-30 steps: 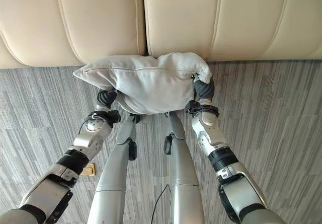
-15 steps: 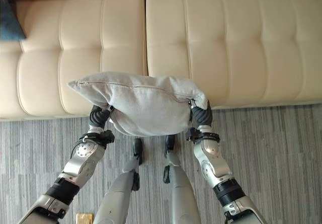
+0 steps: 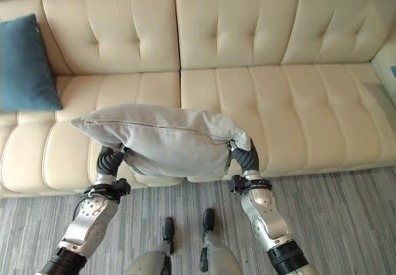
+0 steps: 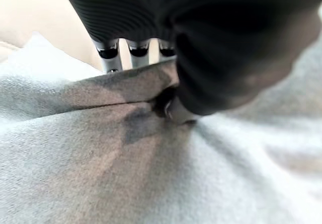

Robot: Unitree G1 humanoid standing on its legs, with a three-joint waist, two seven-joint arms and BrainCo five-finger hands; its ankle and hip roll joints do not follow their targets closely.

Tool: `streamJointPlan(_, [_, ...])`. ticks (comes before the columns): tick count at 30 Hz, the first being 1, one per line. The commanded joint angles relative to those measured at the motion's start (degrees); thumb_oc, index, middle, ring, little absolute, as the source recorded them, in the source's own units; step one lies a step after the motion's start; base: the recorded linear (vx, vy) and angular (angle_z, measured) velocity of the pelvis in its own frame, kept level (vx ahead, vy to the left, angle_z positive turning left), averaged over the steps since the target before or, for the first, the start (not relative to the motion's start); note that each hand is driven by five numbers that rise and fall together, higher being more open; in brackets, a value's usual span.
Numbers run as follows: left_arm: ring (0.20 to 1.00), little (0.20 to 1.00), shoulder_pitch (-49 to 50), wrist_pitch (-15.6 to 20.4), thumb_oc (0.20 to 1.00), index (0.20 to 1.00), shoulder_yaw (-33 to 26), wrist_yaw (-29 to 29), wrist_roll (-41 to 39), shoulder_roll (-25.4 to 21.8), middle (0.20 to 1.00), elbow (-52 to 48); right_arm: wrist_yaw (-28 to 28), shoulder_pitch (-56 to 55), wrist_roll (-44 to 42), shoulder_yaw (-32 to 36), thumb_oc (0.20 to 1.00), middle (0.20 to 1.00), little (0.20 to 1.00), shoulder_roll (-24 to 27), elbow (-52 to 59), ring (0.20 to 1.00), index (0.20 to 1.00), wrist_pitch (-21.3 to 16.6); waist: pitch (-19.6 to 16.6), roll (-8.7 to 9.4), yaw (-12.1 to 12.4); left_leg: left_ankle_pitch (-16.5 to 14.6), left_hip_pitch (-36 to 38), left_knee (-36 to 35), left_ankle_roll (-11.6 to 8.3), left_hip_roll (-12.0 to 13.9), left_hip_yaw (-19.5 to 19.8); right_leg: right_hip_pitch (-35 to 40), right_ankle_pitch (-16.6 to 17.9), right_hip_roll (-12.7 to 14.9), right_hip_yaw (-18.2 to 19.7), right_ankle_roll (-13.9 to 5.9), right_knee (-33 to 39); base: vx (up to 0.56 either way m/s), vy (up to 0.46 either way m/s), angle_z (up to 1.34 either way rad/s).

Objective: Pick up all the scattered cushions and arrange them neatly on the sofa.

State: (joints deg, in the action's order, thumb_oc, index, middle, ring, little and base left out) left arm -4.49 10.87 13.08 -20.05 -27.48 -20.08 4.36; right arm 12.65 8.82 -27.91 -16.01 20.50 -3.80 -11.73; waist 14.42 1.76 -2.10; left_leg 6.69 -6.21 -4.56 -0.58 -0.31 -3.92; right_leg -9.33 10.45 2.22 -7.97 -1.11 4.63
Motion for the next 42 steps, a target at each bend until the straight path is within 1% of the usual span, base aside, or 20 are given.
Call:
streamJointPlan(1, [0.2, 0.2, -0.1, 4.8, 0.2, 0.2, 1.5, 4.0, 3.6, 1.0, 0.2, -6.3, -3.4, -1.2, 3.3, -1.3, 0.2, 0.2, 0.2, -1.0, 6.8, 0.2, 0.2, -2.5, -9.4, -0.28, 0.7, -4.3, 2.6, -0.4, -3.96, 1.8, 1.6, 3.7, -11.7, 1.3, 0.6, -5.06, -5.9, 0.11, -0.109, -0.04])
streamJointPlan(5, [0.2, 0.2, 1.4, 4.6, 0.2, 0.2, -0.3, 4.2, 4.1, 0.5, 0.2, -8.3, -3.3, -1.8, 4.8, 0.4, 0.2, 0.2, 0.2, 0.1, 9.2, 0.2, 0.2, -2.5, -9.9, -0.32, 0.6, -5.2, 4.4, 0.0, -4.26, 2.4, 1.8, 5.5, -12.7, 0.8, 1.1, -4.52, -6.0, 0.11, -0.134, -0.04])
streamJointPlan(6, [0.2, 0.2, 2.4, 4.7, 0.2, 0.2, -2.0, 4.3, 3.6, 0.6, 0.2, -10.6, -3.4, -2.2, 5.4, 1.4, 0.2, 0.2, 0.2, 0.9, 11.1, 0.2, 0.2, -2.6, -8.5, 0.61, 0.8, -7.9, 2.7, 9.7, -4.43, 2.8, 1.9, 7.6, -14.3, 0.8, 1.6, -3.12, -6.8, 0.09, -0.228, -0.02])
streamJointPlan(8, [0.2, 0.2, 2.5, 5.0, 0.2, 0.2, -1.5, 3.8, 2.8, 1.1, 0.2, -10.2, -3.0, -1.8, 5.0, 0.9, 0.2, 0.2, 0.2, 1.4, 11.6, 0.2, 0.2, -2.5, -6.3, 1.52, 1.7, -6.7, -2.9, 20.9, -5.07, 1.3, 3.4, 8.7, -14.9, 1.4, 1.3, -2.23, -7.1, 0.09, -0.185, 0.13])
streamJointPlan(9, [0.2, 0.2, 2.4, 4.9, 0.2, 0.2, -1.4, 3.7, 2.5, 1.4, 0.2, -10.0, -2.8, -1.5, 4.6, 0.7, 0.2, 0.2, 0.2, 1.3, 11.2, 0.2, 0.2, -2.4, -6.0, 1.67, 2.0, -6.8, -5.3, 22.2, -4.89, 0.5, 4.4, 8.7, -15.3, 1.5, 1.3, -2.17, -7.0, 0.09, -0.062, 0.2])
streamJointPlan(10, [0.2, 0.2, 2.6, 4.7, 0.2, 0.2, -1.4, 3.8, 2.4, 1.6, 0.2, -9.9, -2.7, -1.3, 4.5, 0.7, 0.2, 0.2, 0.2, 1.2, 11.1, 0.2, 0.2, -2.3, -6.2, 1.98, 2.3, -7.6, -7.1, 21.7, -4.42, 0.0, 4.7, 8.9, -15.5, 1.8, 1.4, -2.3, -6.7, 0.22, 0.003, 0.1])
streamJointPlan(11, [0.2, 0.2, 3.6, 3.8, 0.2, 0.2, -1.2, 3.9, 2.3, 1.9, 0.2, -9.6, -2.7, -1.1, 4.2, 0.5, 0.2, 0.2, 0.2, 1.1, 11.2, 0.2, 0.2, -2.1, -6.7, 2.25, 3.2, -6.8, -9.8, 17.1, -3.62, 0.8, 4.4, 9.8, -16.1, 1.7, 1.4, -2.76, -5.9, 0.3, 0.046, 0.06])
streamJointPlan(13, [0.2, 0.2, 3.8, 2.8, 0.2, 0.2, -1.3, 3.8, 2.6, 1.9, 0.2, -9.0, -1.7, -0.9, 4.4, 0.6, 0.2, 0.2, 0.2, 1.1, 11.0, 0.2, 0.2, -1.8, -7.0, 1.63, 4.7, -1.6, -13.4, 7.1, -4.54, 2.5, 3.9, 11.8, -17.7, 0.7, 1.8, -2.78, -4.6, 0.34, 0.108, 0.12])
streamJointPlan(14, [0.2, 0.2, 3.8, 2.8, 0.2, 0.2, -1.2, 3.8, 2.6, 1.9, 0.2, -9.0, -1.7, -0.9, 4.4, 0.6, 0.2, 0.2, 0.2, 1.1, 11.0, 0.2, 0.2, -1.8, -7.0, 1.71, 4.8, -1.4, -13.1, 6.6, -4.55, 2.4, 3.9, 11.9, -17.7, 0.7, 1.9, -2.78, -4.5, 0.35, 0.148, -0.02])
streamJointPlan(15, [0.2, 0.2, 4.2, 2.8, 0.2, 0.2, -1.5, 3.8, 3.2, 1.9, 0.2, -8.8, -1.1, -1.2, 4.9, 1.1, 0.2, 0.2, 0.2, 0.9, 11.0, 0.2, 0.2, -1.7, -7.5, 1.56, 5.2, -0.4, -13.3, 2.2, -4.85, 2.9, 3.2, 13.0, -18.7, 0.1, 2.4, -2.95, -4.1, 0.3, 0.135, -0.06])
streamJointPlan(18, [0.2, 0.2, 5.0, 2.7, 0.2, 0.2, -1.7, 4.0, 3.5, 1.7, 0.2, -8.8, -1.5, -2.3, 5.6, 1.4, 0.2, 0.2, 0.2, 0.3, 11.7, 0.2, 0.2, -1.5, -8.4, 1.33, 5.4, 2.1, -12.0, 1.6, -5.01, 3.0, 3.5, 14.7, -19.4, 0.2, 2.8, -3.27, -4.0, 0.2, 0.098, -0.22])
streamJointPlan(20, [0.2, 0.2, 5.1, 2.6, 0.2, 0.2, -1.5, 4.0, 3.7, 1.5, 0.2, -8.5, -1.5, -2.6, 5.9, 1.3, 0.2, 0.2, 0.2, 0.0, 11.7, 0.2, 0.2, -1.6, -8.9, 1.71, 5.5, 2.3, -11.5, 1.6, -4.75, 2.6, 3.5, 14.9, -19.9, 0.9, 3.0, -3.69, -4.5, 0.24, 0.168, -0.24])
streamJointPlan(23, [0.2, 0.2, 5.6, 1.9, 0.2, 0.2, -2.0, 4.5, 4.3, 0.2, 0.2, -8.4, -2.6, -3.9, 6.5, 1.4, 0.2, 0.2, 0.2, -1.0, 11.4, 0.2, 0.2, -0.7, -9.2, 3.17, 5.9, 0.1, -9.4, 2.8, -2.42, 1.1, 3.1, 12.8, -20.0, 2.9, 4.2, -5.01, -11.4, 0.26, 0.231, -0.24])
streamJointPlan(24, [0.2, 0.2, 5.6, 1.7, 0.2, 0.2, -2.3, 4.5, 4.5, -0.7, 0.2, -8.3, -3.0, -3.7, 6.9, 1.2, 0.2, 0.2, 0.2, -1.7, 11.1, 0.2, 0.2, -0.3, -8.7, 3.37, 5.6, -1.3, -7.4, 2.5, -0.8, 0.6, 2.5, 9.0, -17.7, 3.6, 4.8, -6.29, -19.1, 0.13, 0.167, -0.22])
streamJointPlan(25, [0.2, 0.2, 5.6, 1.7, 0.2, 0.2, -2.3, 4.5, 4.5, -0.7, 0.2, -8.3, -3.0, -3.7, 6.9, 1.2, 0.2, 0.2, 0.2, -1.8, 11.1, 0.2, 0.2, -0.3, -8.7, 3.43, 5.7, -1.2, -7.4, 2.5, -0.76, 0.6, 2.4, 8.8, -17.9, 3.7, 5.0, -6.33, -19.5, 0.11, 0.198, -0.16])
streamJointPlan(26, [0.2, 0.2, 5.4, 1.6, 0.2, 0.2, -2.4, 4.3, 5.1, -1.4, 0.2, -8.1, -3.0, -3.5, 7.2, 1.0, 0.2, 0.2, 0.2, -2.6, 10.8, 0.2, 0.2, -0.3, -8.1, 3.2, 5.2, -2.2, -5.8, 1.9, 0.48, 0.5, 1.8, 5.2, -14.7, 4.2, 5.1, -7.53, -25.7, 0.04, 0.09, 0.01])
streamJointPlan(29, [0.2, 0.2, 5.2, 1.8, 0.2, 0.2, -2.5, 4.4, 5.6, -1.4, 0.2, -8.0, -3.4, -3.8, 7.0, 0.9, 0.2, 0.2, 0.2, -3.3, 10.7, 0.2, 0.2, -0.2, -7.9, 2.73, 4.7, -2.9, -4.0, 1.2, 0.77, 0.7, 1.8, 2.1, -14.6, 3.8, 5.3, -6.96, -27.7, 0.09, 0.085, -0.02])
streamJointPlan(32, [0.2, 0.2, 5.0, 2.1, 0.2, 0.2, -2.9, 4.7, 5.5, -1.2, 0.2, -7.7, -3.6, -3.2, 6.7, 0.7, 0.2, 0.2, 0.2, -3.3, 10.4, 0.2, 0.2, -0.2, -7.1, 1.64, 3.8, -3.7, -2.0, 0.5, 0.39, 1.0, 1.9, -1.2, -15.7, 2.6, 4.3, -5.73, -22.1, 0.1, 0.014, -0.02])
streamJointPlan(35, [0.2, 0.2, 4.4, 2.3, 0.2, 0.2, -3.2, 4.8, 5.3, -0.9, 0.2, -7.5, -3.3, -2.5, 6.3, 0.5, 0.2, 0.2, 0.2, -3.6, 10.2, 0.2, 0.2, -0.1, -6.5, 1.94, 3.1, -4.8, -0.5, 0.9, 0.0, 0.2, 2.2, -0.6, -13.0, 3.2, 3.6, -6.28, -10.2, 0.1, -0.062, 0.05])
streamJointPlan(42, [0.2, 0.2, 2.0, 2.7, 0.2, 0.2, -1.6, 3.5, 6.5, 0.8, 0.2, -6.2, -2.2, 1.4, 8.0, -1.1, 0.2, 0.2, 0.2, -2.0, 8.7, 0.2, 0.2, 0.1, -9.3, 2.45, 3.7, -6.2, 2.4, -0.1, -0.53, 0.4, 2.0, 5.3, -11.0, 3.2, 3.1, -6.1, -3.7, 0.13, -0.048, 0.06])
